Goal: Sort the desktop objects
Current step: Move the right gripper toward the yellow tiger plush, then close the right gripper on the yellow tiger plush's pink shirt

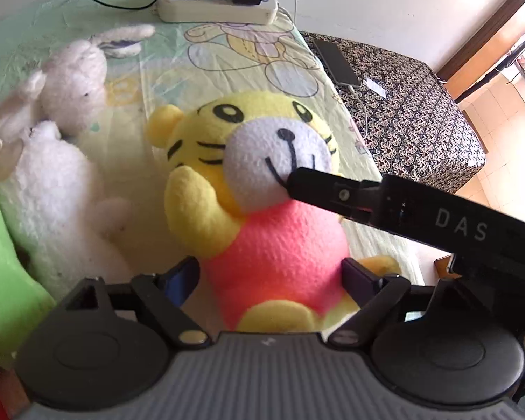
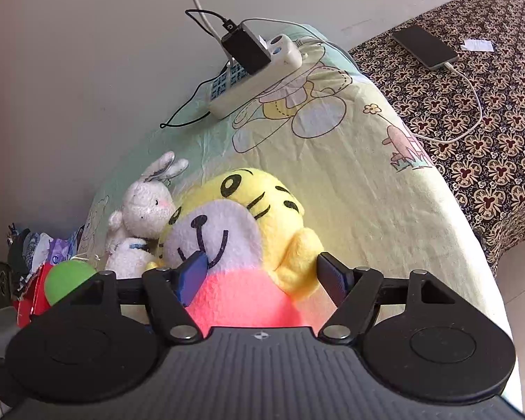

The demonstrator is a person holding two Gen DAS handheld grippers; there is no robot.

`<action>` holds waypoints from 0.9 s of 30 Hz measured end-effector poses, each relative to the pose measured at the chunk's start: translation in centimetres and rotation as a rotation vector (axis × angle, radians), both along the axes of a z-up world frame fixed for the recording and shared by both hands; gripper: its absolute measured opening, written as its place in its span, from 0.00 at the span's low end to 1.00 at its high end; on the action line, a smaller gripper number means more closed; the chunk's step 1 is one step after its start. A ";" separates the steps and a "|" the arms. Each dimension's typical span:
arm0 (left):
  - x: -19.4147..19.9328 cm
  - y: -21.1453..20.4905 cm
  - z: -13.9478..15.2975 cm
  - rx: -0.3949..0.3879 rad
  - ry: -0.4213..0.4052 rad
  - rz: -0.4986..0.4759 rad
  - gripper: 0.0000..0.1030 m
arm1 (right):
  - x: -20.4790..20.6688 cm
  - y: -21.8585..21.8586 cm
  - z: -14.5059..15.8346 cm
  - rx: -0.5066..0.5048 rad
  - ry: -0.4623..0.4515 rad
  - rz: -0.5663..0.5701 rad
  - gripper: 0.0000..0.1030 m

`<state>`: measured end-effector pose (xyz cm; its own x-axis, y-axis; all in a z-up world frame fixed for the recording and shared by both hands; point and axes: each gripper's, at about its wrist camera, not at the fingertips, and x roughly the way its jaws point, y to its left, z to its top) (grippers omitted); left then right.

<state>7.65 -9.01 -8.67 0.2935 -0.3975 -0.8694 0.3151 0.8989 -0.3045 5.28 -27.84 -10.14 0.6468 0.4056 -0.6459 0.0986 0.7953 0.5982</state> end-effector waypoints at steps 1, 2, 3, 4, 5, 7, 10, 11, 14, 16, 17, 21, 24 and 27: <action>0.0 -0.1 0.0 0.003 -0.006 -0.008 0.86 | 0.1 -0.2 -0.3 0.017 0.005 -0.010 0.76; 0.0 -0.3 0.0 0.005 -0.011 -0.016 0.83 | 0.3 -0.3 -0.7 0.031 0.015 -0.016 0.77; 0.0 -0.4 0.0 0.002 -0.013 -0.024 0.81 | 0.4 -0.3 -0.9 0.042 0.021 -0.019 0.77; 0.0 -0.4 0.0 0.000 -0.016 -0.030 0.80 | 0.5 -0.3 -1.1 0.053 0.025 -0.022 0.78; 0.1 -0.5 0.0 0.003 -0.019 -0.036 0.80 | 0.4 -0.5 -1.2 0.066 0.028 -0.029 0.78; 0.2 -0.7 -0.1 0.014 -0.023 -0.046 0.78 | 0.4 -0.6 -1.4 0.087 0.030 -0.025 0.76; -0.2 -1.0 0.3 0.029 -0.043 -0.065 0.73 | 0.0 -0.8 -1.4 0.124 0.024 -0.018 0.66; -0.5 -1.2 0.5 0.040 -0.054 -0.074 0.72 | -0.2 -0.8 -1.3 0.130 0.024 -0.014 0.61; -1.3 -1.5 0.9 0.071 -0.085 -0.090 0.70 | -0.9 -0.8 -0.7 0.137 0.024 -0.008 0.51; -2.0 -1.3 1.4 0.094 -0.108 -0.092 0.68 | -1.6 -0.6 -0.2 0.136 0.022 -0.007 0.42; -2.4 -1.3 1.6 0.108 -0.127 -0.092 0.68 | -2.0 -0.6 0.1 0.133 0.024 -0.003 0.30; -4.0 -0.4 2.8 0.117 -0.171 -0.101 0.67 | -3.7 0.1 0.4 0.156 0.065 0.020 0.17; -5.3 0.0 2.8 0.125 -0.181 -0.105 0.67 | -5.1 0.7 0.8 0.164 0.068 0.020 0.14; -6.8 0.8 3.0 0.112 -0.184 -0.104 0.67 | -6.4 1.8 1.4 0.157 0.064 0.036 0.13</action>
